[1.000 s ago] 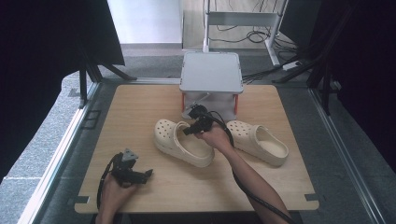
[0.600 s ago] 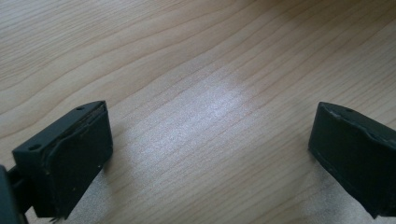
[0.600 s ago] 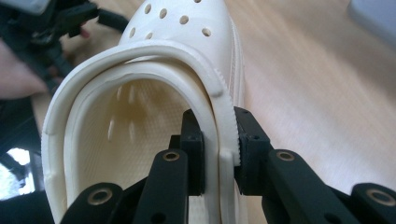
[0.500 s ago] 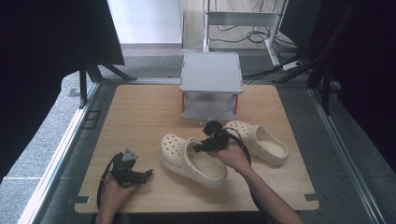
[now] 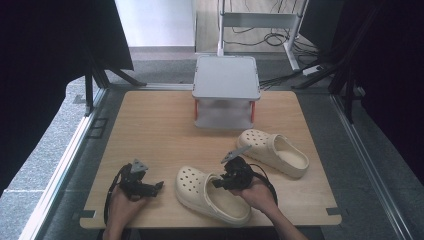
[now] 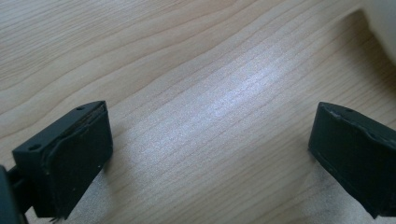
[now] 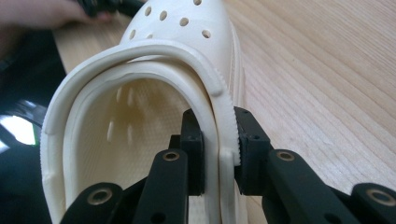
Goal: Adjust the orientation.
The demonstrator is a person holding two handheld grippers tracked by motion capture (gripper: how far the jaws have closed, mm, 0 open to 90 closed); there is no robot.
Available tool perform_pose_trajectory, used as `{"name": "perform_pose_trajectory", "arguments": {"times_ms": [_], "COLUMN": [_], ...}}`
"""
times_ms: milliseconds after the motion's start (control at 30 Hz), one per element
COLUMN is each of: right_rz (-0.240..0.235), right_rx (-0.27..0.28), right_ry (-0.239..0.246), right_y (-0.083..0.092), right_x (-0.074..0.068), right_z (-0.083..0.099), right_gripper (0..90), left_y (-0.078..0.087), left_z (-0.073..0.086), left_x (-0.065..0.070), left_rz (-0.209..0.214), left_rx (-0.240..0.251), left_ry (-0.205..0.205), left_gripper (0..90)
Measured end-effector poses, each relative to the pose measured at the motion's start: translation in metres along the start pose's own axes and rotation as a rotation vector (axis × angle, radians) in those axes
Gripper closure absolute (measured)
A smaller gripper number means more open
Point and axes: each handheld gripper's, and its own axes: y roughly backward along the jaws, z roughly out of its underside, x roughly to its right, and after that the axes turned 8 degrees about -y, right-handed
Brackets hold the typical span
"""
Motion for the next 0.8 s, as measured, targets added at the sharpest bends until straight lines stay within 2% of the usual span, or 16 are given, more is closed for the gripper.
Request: {"name": "perform_pose_trajectory", "arguments": {"times_ms": [133, 200, 267, 367, 400, 433, 467, 567, 667, 800], "right_rz": [0.058, 0.065, 0.028, 0.036, 0.036, 0.045, 0.045, 0.065, 0.097, 0.131], "right_rx": [-0.017, -0.018, -0.023, -0.01, -0.01, -0.003, -0.003, 0.021, 0.03, 0.055], "right_ry": [0.051, 0.077, 0.077, 0.102, 0.102, 0.103, 0.103, 0.107, 0.095, 0.056], "right_y": [-0.005, -0.005, -0.003, 0.005, 0.005, 0.012, 0.012, 0.03, 0.044, 0.065], "right_x": [-0.001, 0.0, 0.001, 0.001, 0.001, 0.002, 0.002, 0.008, 0.016, 0.033], "right_z": [0.006, 0.007, 0.007, 0.008, 0.008, 0.009, 0.009, 0.012, 0.017, 0.024], "right_gripper": [75.4, 73.0, 61.2, 47.1, 47.1, 40.3, 40.3, 29.1, 26.4, 25.9], "left_y": [0.0, 0.0, 0.0, 0.0, 0.0, 0.0, 0.0, 0.0, 0.0, 0.0], "left_z": [0.0, 0.0, 0.0, 0.0, 0.0, 0.0, 0.0, 0.0, 0.0, 0.0], "left_x": [0.0, 0.0, 0.0, 0.0, 0.0, 0.0, 0.0, 0.001, 0.001, 0.001], "left_rz": [-0.001, -0.001, -0.002, -0.002, -0.002, -0.003, -0.003, -0.004, -0.005, -0.007], "left_rx": [0.0, 0.0, 0.0, 0.0, 0.0, 0.0, 0.0, 0.0, 0.0, -0.001], "left_ry": [0.001, 0.002, 0.002, 0.003, 0.003, 0.003, 0.003, 0.005, 0.005, 0.006], "left_gripper": [0.0, 0.0, 0.0, 0.0, 0.0, 0.0, 0.0, 0.0, 0.0, 0.0]}}
